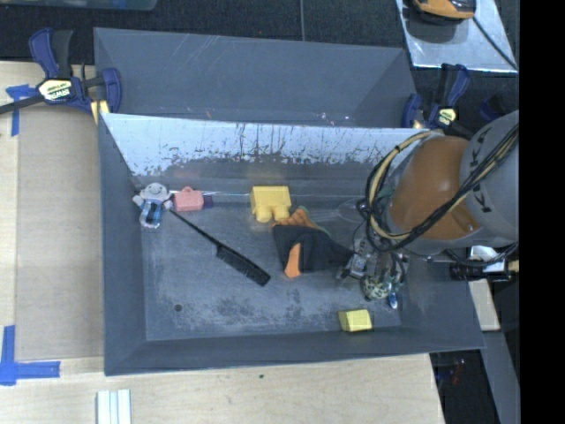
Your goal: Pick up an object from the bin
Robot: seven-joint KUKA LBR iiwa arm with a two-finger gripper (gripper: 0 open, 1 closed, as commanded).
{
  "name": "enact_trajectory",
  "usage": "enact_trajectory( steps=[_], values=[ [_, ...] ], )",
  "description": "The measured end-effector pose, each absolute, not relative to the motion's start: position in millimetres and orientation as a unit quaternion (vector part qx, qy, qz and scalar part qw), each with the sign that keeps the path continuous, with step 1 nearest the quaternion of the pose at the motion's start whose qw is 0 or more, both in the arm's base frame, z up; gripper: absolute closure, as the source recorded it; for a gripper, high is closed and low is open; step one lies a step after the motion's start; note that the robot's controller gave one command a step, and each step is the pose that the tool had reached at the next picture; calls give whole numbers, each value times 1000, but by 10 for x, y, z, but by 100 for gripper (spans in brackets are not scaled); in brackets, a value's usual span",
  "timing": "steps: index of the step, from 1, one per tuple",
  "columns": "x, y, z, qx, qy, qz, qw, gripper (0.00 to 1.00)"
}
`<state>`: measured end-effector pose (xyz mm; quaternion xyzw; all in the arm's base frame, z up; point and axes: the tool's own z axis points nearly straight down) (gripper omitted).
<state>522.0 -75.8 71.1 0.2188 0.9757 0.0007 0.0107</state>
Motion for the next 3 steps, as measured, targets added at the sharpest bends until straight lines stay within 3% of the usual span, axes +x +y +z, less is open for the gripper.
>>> enact_trajectory(
  steps=[1,2,3],
  values=[
    [5221,-758,711,219,976,1,11,100],
    [5195,-757,932,218,976,0,7,100],
    [5216,-762,1299,218,976,0,11,100]
  ],
)
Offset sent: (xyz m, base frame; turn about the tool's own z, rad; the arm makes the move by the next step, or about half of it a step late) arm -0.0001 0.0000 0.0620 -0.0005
